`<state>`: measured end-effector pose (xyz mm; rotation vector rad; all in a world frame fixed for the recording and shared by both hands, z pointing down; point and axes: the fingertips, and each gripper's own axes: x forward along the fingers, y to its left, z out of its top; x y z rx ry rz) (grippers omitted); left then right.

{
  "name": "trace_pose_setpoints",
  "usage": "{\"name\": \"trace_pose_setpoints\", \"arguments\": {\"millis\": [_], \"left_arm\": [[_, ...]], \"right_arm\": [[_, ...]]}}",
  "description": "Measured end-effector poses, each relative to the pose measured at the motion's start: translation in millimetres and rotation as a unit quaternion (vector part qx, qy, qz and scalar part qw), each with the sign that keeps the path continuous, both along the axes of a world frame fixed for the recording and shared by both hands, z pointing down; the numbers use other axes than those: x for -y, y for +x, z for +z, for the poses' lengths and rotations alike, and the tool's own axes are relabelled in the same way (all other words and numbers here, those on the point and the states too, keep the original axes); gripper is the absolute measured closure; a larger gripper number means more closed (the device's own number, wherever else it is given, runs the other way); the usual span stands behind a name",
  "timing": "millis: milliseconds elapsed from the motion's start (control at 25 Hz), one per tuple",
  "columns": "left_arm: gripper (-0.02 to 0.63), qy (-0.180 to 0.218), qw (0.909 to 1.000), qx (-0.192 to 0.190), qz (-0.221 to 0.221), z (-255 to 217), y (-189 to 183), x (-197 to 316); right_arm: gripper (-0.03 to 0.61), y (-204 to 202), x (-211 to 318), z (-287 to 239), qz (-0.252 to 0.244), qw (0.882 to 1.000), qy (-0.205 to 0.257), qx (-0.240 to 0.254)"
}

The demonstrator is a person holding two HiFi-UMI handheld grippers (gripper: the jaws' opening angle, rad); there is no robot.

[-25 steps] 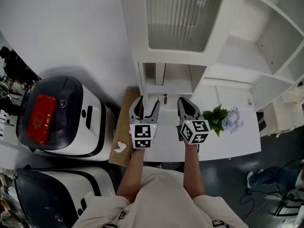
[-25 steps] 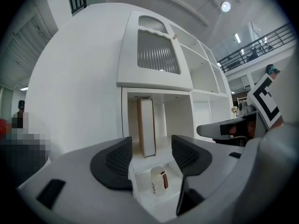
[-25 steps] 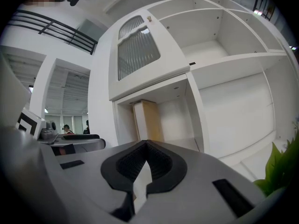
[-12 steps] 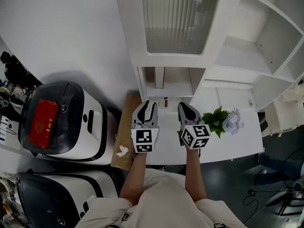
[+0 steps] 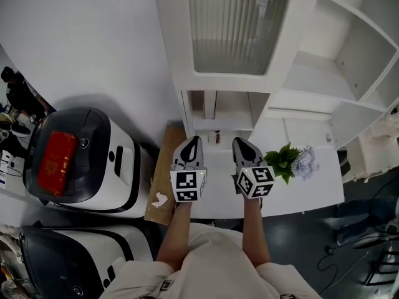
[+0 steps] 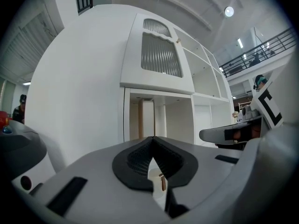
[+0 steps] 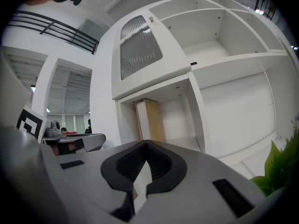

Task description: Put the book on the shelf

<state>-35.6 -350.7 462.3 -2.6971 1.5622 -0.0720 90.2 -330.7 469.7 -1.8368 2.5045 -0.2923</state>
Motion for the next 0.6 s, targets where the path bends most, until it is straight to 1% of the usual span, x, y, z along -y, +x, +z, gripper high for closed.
{"name": "trace_pose_setpoints", "arguments": {"millis": [280,600], "left_arm": [[0.597,-0.011,0.9999,0.007,0.003,6.9,-5.5,2.1],[0.597,-0.012,0.9999,0.007,0.01,5.9,-4.9,3.5]], "right_arm": [[0.554,-6.0,1.7,-0.4,-0.006,1.0,0.0,-0.017],[0.554,-10.1,3.3,-1.9,-0.006,1.0,0.004,-0.029]]}}
